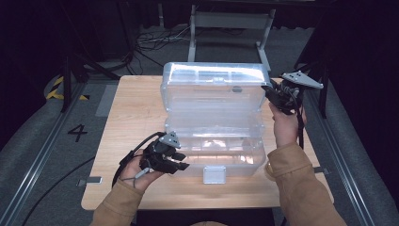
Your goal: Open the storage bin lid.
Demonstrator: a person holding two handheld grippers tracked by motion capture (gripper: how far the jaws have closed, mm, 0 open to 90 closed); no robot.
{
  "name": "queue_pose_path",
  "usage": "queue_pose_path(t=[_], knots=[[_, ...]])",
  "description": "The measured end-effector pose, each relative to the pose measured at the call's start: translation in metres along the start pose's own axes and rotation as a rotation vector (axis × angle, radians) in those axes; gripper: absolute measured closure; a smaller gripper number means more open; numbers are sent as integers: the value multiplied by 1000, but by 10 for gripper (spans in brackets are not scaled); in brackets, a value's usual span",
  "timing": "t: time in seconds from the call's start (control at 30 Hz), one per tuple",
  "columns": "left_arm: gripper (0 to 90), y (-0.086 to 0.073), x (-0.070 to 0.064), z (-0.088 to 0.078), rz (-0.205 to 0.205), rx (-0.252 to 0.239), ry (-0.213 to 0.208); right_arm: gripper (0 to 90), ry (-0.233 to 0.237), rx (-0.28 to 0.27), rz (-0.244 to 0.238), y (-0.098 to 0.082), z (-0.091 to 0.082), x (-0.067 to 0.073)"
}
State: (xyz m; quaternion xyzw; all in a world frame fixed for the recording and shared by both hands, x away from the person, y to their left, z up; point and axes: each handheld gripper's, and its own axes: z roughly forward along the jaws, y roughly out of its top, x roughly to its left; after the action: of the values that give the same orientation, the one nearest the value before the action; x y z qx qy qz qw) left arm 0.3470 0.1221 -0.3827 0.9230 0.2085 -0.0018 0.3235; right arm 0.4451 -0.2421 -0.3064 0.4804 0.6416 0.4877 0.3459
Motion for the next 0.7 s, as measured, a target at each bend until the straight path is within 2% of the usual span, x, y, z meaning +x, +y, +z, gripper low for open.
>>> queue_pose_path(t=[0.13, 0.23, 0.3, 0.37, 0.4, 0.43, 0.63, 0.7], knots=[[632, -1, 0, 8, 1, 29, -22, 754, -8, -3, -3, 1, 1, 1], [644, -1, 0, 15, -2, 54, -23, 753, -7, -1, 0, 2, 1, 1], [676, 0, -1, 19, 1, 89, -8, 751, -9, -3, 0, 3, 2, 1], [699, 0, -2, 21, 2, 107, 17, 747, -12, -6, -1, 3, 3, 2], [720, 0, -2, 21, 2, 107, 17, 747, -12, -6, -1, 3, 3, 2], [738, -1, -1, 22, -15, 123, 29, 746, -18, -7, -2, 4, 4, 2], [734, -6, 6, 28, -51, 119, -5, 751, -29, -10, -1, 5, 7, 2], [734, -7, 6, 31, -58, 130, -1, 756, -38, -16, -6, 5, 8, 3]])
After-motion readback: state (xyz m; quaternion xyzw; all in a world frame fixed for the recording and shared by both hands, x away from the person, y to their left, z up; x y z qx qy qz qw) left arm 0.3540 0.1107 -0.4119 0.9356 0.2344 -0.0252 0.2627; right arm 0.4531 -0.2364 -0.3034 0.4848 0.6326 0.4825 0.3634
